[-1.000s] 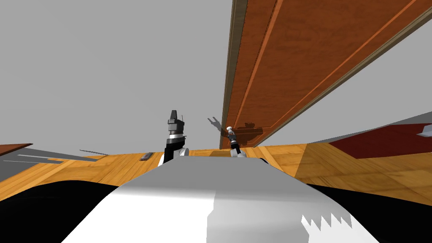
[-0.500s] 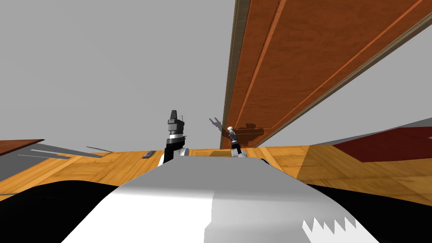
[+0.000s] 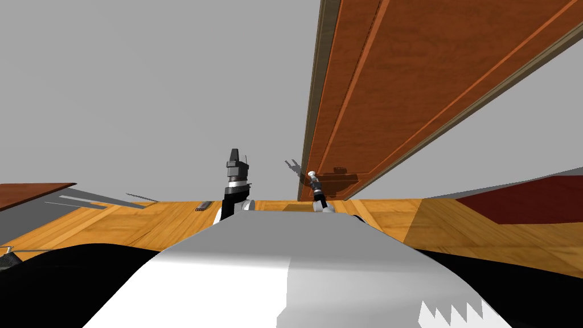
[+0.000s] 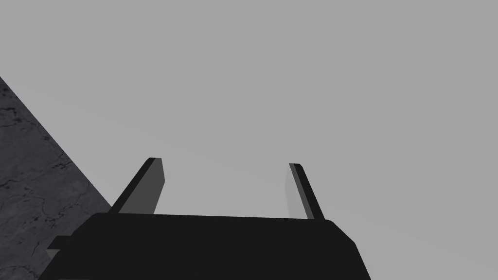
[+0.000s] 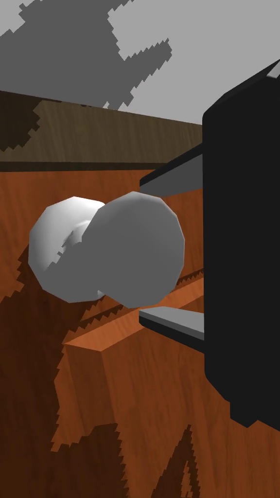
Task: Pull the door open
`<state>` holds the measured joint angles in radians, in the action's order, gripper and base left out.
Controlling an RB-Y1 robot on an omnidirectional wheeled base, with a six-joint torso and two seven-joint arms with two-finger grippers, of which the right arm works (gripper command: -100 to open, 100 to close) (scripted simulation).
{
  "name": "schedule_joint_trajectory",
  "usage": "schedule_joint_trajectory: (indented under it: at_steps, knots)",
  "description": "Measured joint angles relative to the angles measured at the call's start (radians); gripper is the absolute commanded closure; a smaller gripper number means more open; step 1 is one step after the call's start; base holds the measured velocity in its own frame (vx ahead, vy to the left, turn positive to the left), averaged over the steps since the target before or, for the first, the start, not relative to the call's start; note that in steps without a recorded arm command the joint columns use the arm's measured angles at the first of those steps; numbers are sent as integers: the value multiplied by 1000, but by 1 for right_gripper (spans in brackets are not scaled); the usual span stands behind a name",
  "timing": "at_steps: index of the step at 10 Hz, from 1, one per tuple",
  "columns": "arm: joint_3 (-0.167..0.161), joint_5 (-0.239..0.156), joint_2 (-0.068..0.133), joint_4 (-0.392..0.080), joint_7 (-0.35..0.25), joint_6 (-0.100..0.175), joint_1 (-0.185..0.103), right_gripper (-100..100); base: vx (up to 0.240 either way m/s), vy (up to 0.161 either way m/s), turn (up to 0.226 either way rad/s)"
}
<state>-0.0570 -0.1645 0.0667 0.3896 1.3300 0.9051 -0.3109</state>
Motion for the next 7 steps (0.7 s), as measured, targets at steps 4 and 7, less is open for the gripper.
schedule_joint_trajectory:
  at_steps: [4, 7]
  knots:
    - [1, -9, 9, -19, -71, 9, -8, 100, -15, 0, 61]
    - [2, -16, 14, -12, -127, 12, 0, 100, -9, 2, 2]
